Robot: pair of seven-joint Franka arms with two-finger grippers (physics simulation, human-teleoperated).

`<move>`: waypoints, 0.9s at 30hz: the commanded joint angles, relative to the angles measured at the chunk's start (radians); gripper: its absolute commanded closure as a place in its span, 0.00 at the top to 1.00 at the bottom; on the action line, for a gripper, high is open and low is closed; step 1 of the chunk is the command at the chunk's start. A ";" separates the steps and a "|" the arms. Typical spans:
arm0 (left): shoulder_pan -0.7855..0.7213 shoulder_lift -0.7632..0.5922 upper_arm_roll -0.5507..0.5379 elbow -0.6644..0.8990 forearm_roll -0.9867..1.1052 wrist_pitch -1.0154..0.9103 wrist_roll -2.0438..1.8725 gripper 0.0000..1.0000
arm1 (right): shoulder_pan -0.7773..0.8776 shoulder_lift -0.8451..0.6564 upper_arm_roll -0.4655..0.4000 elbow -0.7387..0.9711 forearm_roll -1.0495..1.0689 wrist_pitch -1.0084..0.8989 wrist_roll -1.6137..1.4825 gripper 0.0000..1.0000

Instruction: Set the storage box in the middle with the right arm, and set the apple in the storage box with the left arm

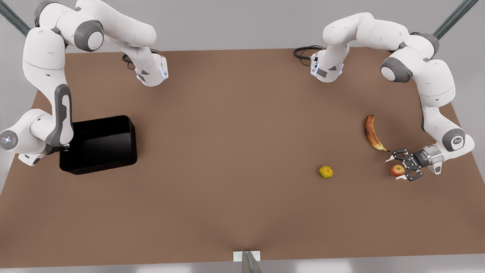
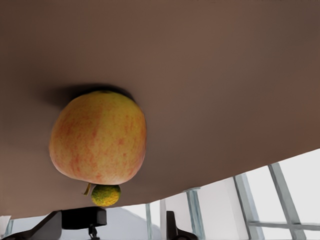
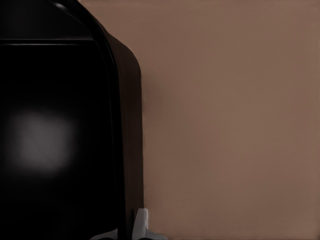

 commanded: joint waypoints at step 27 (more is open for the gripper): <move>0.037 0.044 0.002 -0.048 -0.105 0.089 -0.020 1.00 | 0.765 0.338 0.160 0.556 0.494 -0.092 0.254 0.21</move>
